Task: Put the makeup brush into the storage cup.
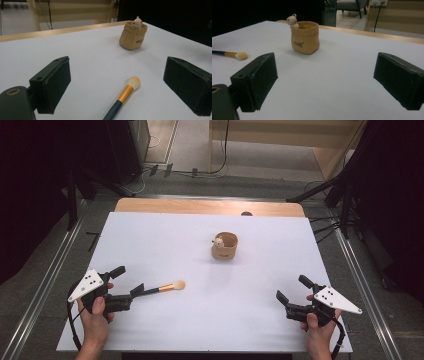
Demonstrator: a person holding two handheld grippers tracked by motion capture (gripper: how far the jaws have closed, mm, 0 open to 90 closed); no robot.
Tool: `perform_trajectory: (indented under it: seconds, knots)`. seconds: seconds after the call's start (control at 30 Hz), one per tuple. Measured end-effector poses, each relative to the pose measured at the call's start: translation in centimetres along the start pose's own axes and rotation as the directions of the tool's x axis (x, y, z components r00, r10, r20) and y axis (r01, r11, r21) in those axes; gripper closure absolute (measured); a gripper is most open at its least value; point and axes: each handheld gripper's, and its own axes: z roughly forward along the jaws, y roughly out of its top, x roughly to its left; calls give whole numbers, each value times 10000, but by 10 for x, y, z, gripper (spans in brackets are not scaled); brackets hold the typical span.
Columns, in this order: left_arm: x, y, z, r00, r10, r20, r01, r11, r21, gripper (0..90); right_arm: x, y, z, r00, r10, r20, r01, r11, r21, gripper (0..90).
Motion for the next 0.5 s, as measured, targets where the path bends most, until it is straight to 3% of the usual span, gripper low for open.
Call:
perform_trajectory:
  seconds: [0.07,0.23,0.27,0.4,0.5]
  knots:
    - [0,1,2,10000,18,72,-18,9999,119,83,-1,1,-1,10000,31,17,-31,10000,-17,60]
    - [2,6,17,9997,-85,241,62,9956,937,127,-3,0,-2,10000,30,28,-30,10000,-2,68]
    - [3,7,25,9989,-106,464,44,9913,1318,137,-3,0,-1,10000,39,13,-39,10000,55,72]
    - [2,10,38,9974,8,724,-150,9807,1951,141,-2,1,-1,10000,-26,3,26,9999,105,79]
    - [-1,12,48,9975,122,691,-292,9675,2513,152,-2,1,-1,10000,-33,-8,33,9999,133,82]
